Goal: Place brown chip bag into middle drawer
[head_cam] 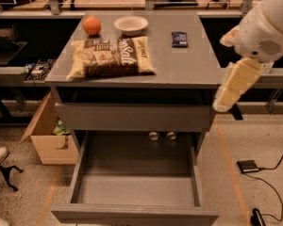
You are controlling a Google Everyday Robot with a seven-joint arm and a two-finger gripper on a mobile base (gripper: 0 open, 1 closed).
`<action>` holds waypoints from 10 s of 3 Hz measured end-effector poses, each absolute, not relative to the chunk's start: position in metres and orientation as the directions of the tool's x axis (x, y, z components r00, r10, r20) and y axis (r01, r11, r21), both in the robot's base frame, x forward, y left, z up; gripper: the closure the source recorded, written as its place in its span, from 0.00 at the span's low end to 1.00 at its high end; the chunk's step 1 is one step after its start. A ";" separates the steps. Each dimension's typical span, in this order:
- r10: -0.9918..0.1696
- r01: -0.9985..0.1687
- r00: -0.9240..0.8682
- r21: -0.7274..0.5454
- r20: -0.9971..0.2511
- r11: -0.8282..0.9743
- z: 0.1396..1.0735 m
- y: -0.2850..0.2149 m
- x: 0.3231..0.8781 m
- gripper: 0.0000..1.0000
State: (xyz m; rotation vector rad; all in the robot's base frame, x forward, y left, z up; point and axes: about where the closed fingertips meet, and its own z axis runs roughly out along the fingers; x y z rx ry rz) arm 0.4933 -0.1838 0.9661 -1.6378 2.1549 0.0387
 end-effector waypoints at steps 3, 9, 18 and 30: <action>-0.699 -0.799 -0.355 -0.186 -0.621 0.572 0.960 -0.058 0.615 0.00; -0.642 -0.756 -0.345 -0.202 -0.685 0.623 0.876 0.061 0.700 0.00; -0.459 -0.686 -0.330 -0.125 -0.825 0.717 0.930 0.021 0.668 0.61; -0.516 -0.799 -0.364 -0.025 -0.775 0.601 0.855 0.083 0.724 1.00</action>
Offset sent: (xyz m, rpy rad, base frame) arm 0.1528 0.1287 -0.0113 0.4248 -0.0767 -0.3245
